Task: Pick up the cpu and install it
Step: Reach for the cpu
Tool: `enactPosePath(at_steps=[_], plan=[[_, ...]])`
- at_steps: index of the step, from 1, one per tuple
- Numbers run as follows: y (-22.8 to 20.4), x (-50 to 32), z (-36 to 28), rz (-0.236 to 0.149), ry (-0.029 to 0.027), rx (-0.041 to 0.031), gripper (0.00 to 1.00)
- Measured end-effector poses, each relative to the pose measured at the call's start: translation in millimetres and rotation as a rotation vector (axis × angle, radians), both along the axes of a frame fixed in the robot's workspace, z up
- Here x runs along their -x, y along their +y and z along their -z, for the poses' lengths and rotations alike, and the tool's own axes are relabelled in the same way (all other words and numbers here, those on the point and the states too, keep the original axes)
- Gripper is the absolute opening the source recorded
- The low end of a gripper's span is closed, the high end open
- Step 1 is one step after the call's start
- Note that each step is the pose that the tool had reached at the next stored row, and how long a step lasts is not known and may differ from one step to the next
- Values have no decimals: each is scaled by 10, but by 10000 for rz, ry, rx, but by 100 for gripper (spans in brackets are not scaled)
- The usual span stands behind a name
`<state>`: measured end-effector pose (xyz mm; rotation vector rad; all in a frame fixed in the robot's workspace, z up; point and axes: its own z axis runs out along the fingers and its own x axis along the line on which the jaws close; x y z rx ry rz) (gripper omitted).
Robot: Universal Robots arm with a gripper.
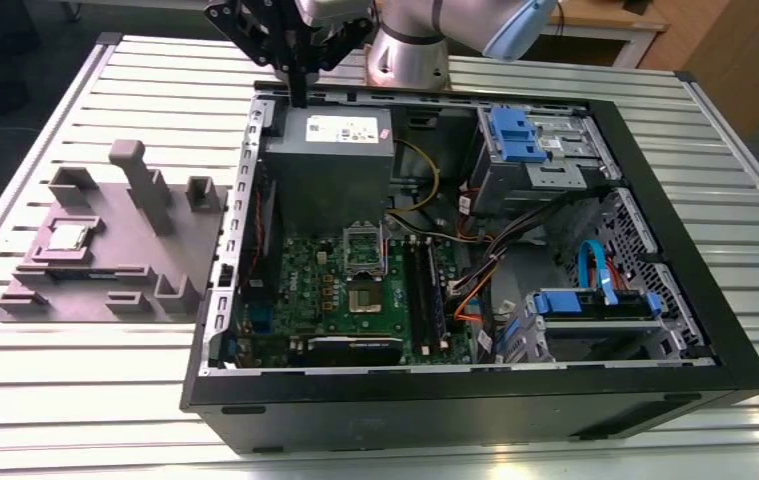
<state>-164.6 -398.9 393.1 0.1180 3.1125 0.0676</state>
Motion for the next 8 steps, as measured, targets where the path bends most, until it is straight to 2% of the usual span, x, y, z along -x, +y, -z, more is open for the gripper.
enactPosePath(at_steps=[8], plan=[[0, 39, 1, 0, 0, -1, 11]])
